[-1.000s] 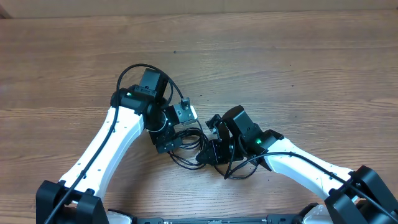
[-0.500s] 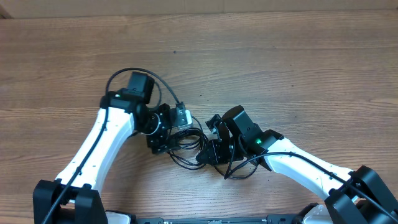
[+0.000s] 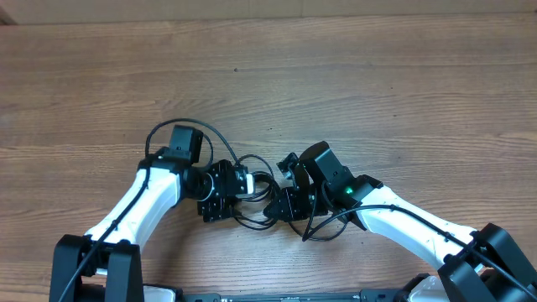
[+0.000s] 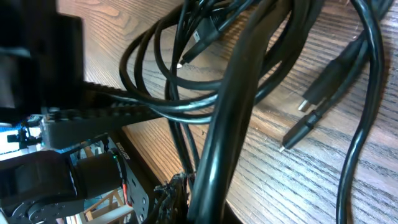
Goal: Untangle cables
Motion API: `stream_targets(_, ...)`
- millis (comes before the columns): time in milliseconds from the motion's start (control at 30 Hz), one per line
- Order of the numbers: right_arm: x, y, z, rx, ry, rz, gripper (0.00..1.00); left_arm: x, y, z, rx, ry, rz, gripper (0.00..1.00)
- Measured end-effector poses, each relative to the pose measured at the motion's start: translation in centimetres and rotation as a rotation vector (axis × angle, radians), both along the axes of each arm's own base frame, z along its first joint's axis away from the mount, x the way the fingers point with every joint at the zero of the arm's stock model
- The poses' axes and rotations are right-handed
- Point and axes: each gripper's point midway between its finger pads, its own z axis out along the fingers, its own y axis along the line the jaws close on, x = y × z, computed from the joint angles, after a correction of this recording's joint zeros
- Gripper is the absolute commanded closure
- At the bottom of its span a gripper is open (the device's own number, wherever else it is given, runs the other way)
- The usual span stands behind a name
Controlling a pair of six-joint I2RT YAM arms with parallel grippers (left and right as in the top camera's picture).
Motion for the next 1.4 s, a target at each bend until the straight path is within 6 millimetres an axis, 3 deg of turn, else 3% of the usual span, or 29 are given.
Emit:
stream_targets(267,0.1,0.1,0.1,0.004,-0.007,0.0,0.92,0.2,-0.3,-0.1,-0.018,-0.031,-0.022,0.36)
stream_targets(367,0.1,0.1,0.1,0.004,-0.007,0.0,0.92,0.3,-0.6,0.1,-0.039,-0.042,-0.03,0.58)
stream_targets(467,0.1,0.1,0.1,0.004,-0.007,0.0,0.92,0.5,-0.9,0.3,-0.06,-0.047,-0.033,0.91)
stream_targets(500,0.1,0.1,0.1,0.003,-0.007,-0.001,0.92,0.4,-1.0,0.4,-0.065,-0.046,-0.032,0.96)
stream_targets(900,0.2,0.0,0.0,0.001,-0.009,-0.004,0.92,1.3,-1.4,0.8,-0.097,-0.036,0.037,0.96)
stream_targets(1200,0.3,-0.2,-0.2,-0.017,-0.011,-0.016,0.81,6.1,-1.8,3.2,-0.229,0.053,0.425,0.96)
stream_targets(1267,0.6,0.0,-0.1,-0.01,-0.02,-0.023,0.67,6.2,-2.3,3.9,-0.274,0.102,0.465,0.96)
stream_targets(1300,0.8,0.0,0.0,-0.005,-0.024,-0.029,0.51,6.1,-2.6,4.2,-0.299,0.133,0.482,0.96)
stream_targets(1333,1.0,0.2,0.2,0.001,-0.03,-0.035,0.41,5.9,-3.0,4.5,-0.33,0.182,0.505,0.96)
stream_targets(1400,1.3,0.3,0.3,0.008,-0.035,-0.048,0.28,5.6,-3.4,4.9,-0.364,0.24,0.534,0.96)
